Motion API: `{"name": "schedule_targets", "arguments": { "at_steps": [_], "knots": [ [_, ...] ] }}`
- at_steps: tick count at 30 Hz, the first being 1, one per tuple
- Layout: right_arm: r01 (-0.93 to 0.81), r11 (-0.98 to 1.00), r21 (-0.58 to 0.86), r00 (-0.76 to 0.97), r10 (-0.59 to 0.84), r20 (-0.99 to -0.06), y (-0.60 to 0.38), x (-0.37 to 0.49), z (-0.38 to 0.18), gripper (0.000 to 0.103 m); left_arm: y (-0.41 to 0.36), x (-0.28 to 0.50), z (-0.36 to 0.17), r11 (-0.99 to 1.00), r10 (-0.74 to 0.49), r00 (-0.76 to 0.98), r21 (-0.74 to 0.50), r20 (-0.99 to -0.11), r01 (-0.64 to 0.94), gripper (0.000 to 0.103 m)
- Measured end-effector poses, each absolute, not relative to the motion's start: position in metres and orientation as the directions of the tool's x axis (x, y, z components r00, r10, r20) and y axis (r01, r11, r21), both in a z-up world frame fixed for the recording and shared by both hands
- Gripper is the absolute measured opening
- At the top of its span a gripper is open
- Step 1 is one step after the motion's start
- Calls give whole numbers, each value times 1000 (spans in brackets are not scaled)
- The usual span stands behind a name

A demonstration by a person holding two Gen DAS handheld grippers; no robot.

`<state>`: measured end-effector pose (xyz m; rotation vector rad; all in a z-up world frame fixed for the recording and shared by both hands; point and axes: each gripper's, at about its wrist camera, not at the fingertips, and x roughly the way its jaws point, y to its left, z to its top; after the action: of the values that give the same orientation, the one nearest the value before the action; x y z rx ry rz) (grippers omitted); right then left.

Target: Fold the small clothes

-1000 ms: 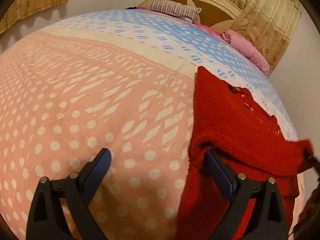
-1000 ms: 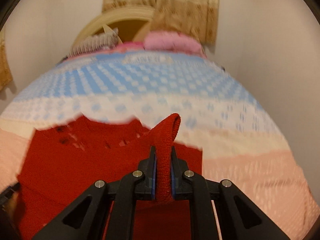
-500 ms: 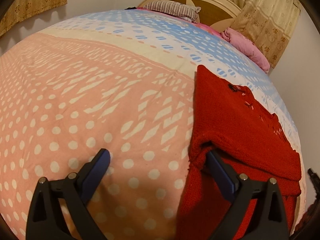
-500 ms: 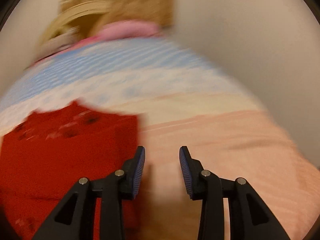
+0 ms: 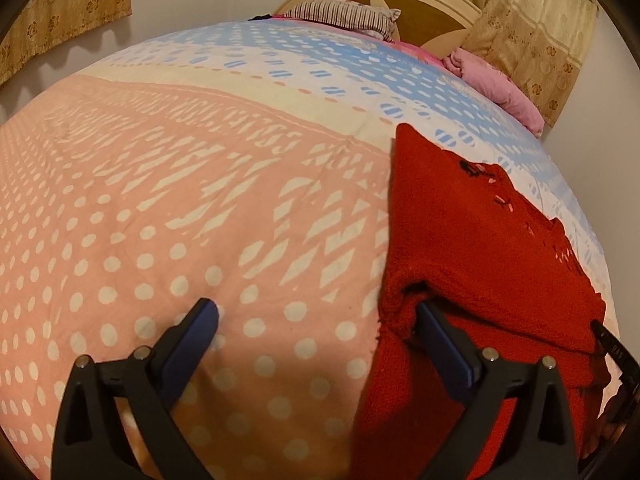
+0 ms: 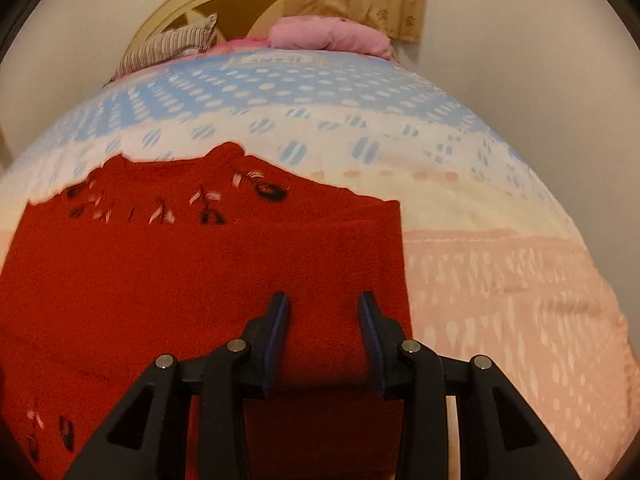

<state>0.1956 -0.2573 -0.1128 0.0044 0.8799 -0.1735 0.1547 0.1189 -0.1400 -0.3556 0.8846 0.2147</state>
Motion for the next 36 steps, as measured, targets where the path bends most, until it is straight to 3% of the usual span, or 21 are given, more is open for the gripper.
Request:
{"name": "schedule_targets", "arguments": {
  "at_steps": [7,11,17,24,31,36],
  "knots": [
    [207,975,-76,609,-190,-770,-265,184,-104,46,118,155,-140,921,37,617,-213,-786,-326,103],
    [216,976,-14,677,-160,-719,-269,144,-72,46,118,155,-140,923,33,618,-213,-786,-320,103],
    [190,980,-56,773,-184,-607,-272,53,-16,47,116,144,-133,931,21,622,-211,-783,-297,101],
    [228,973,-24,823,-206,-530,-286,-46,24,48,87,90,-102,987,46,706,-76,-707,-140,101],
    [206,978,4,813,-169,-557,-280,-96,19,55,64,37,-56,999,35,796,36,-604,-16,101],
    [184,981,55,792,-115,-600,-274,-117,-2,56,50,18,-45,995,44,798,101,-601,21,101]
  ]
}}
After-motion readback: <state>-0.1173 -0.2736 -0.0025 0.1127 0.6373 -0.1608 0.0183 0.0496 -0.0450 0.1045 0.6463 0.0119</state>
